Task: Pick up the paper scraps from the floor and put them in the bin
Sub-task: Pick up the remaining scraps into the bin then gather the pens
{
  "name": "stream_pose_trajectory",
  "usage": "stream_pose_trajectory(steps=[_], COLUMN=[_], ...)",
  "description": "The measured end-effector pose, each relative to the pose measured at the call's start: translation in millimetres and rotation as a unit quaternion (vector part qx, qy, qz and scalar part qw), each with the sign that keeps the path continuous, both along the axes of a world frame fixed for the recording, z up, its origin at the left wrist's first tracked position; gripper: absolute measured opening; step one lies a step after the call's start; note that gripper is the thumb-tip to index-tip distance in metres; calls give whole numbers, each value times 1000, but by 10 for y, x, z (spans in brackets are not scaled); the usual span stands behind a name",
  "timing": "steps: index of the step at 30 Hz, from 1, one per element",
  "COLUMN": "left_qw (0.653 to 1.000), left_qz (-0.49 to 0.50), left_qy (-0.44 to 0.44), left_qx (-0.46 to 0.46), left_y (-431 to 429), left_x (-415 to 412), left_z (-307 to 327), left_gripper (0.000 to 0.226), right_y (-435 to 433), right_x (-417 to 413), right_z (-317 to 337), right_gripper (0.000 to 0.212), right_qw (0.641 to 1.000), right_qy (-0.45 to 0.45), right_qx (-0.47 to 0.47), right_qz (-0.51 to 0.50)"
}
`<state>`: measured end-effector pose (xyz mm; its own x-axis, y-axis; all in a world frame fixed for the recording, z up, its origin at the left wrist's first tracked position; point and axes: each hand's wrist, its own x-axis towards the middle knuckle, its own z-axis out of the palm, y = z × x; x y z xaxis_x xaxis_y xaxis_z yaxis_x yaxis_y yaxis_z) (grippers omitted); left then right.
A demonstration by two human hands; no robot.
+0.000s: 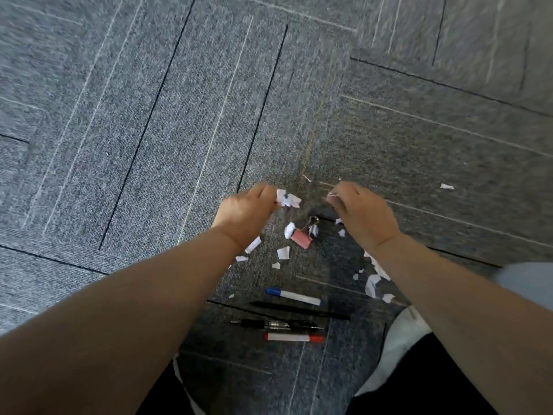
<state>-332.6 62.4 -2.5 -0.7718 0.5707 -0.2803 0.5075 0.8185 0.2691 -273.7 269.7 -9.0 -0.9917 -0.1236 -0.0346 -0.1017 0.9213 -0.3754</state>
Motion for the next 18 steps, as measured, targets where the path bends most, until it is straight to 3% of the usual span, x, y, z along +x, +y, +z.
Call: stream_pose_trajectory(steps=[6, 13, 18], left_qw=[997, 976, 948], left_qz=[-9, -86, -171], left_qy=[19, 76, 95], left_qx=[71, 184, 251], left_y=[430, 1179, 1902], left_x=[-9, 584, 1132], left_z=[935, 2087, 2661], left_gripper=[26, 28, 36], right_y=[207, 664, 1359], right_x=[205, 994, 1923], right_z=[859, 2215, 2906], right_gripper=[19, 43, 32], right_qw=[994, 963, 935], right_qy=[47, 180, 216], right_qx=[-35, -58, -8], right_qz=[-97, -190, -282])
